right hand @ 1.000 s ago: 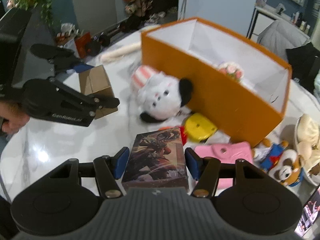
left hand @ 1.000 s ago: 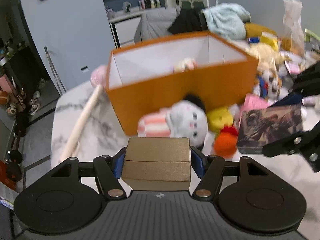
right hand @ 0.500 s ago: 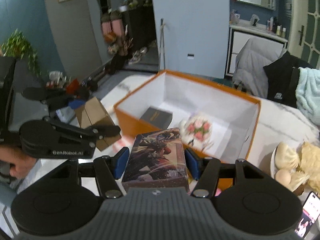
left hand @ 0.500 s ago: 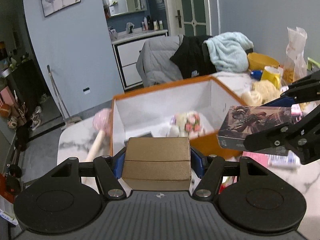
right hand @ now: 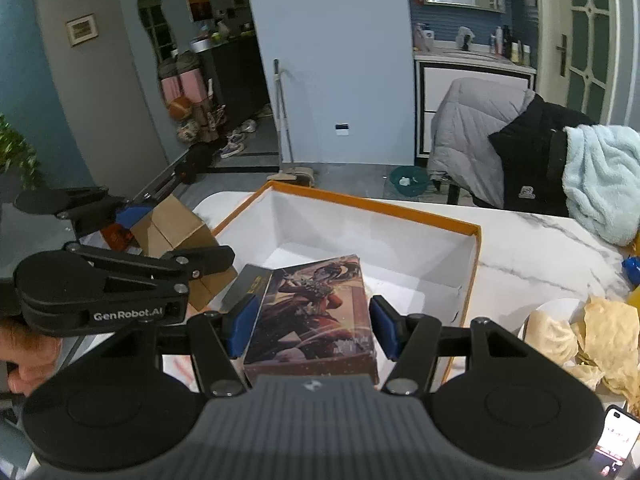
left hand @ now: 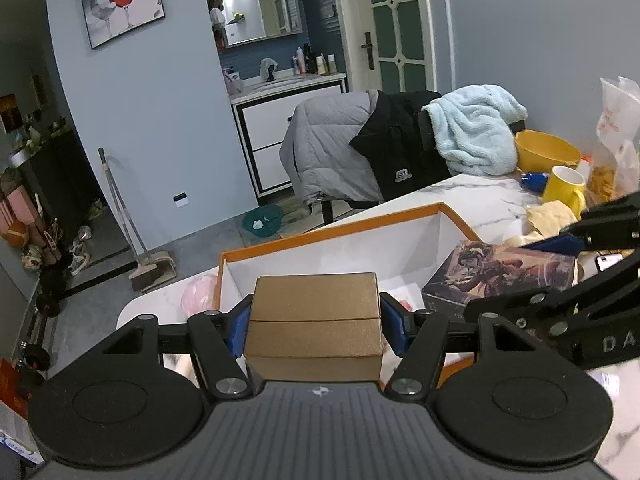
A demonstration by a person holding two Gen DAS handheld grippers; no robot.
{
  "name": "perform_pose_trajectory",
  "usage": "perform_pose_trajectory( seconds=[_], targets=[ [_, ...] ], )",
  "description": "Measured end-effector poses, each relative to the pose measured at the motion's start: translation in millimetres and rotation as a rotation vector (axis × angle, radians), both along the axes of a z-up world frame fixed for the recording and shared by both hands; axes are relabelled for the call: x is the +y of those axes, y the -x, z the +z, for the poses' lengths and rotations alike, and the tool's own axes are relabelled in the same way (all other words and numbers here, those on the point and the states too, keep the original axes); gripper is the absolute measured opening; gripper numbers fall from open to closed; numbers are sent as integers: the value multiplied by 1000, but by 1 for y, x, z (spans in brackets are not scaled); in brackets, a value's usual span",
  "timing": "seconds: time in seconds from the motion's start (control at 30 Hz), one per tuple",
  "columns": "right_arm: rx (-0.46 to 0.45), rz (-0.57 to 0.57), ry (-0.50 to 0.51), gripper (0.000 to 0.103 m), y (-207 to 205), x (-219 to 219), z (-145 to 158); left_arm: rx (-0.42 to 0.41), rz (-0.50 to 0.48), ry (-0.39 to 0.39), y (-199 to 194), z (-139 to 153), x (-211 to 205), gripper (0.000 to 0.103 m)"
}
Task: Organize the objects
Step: 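Carry the cardboard box with the left gripper while the right gripper carries the card into the orange box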
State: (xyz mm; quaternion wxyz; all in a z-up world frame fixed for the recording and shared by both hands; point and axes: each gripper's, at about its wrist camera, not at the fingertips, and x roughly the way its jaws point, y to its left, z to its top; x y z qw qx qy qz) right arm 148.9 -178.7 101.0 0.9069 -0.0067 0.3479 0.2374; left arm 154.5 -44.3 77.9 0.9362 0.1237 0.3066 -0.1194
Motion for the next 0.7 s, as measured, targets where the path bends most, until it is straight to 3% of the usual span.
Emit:
perform_pose_trajectory(
  seconds=[0.37, 0.7],
  targets=[
    [44, -116, 14, 62, -49, -9, -36, 46, 5, -37, -35, -25, -14, 73],
    [79, -134, 70, 62, -77, -8, -76, 115, 45, -73, -66, -55, -13, 73]
  ],
)
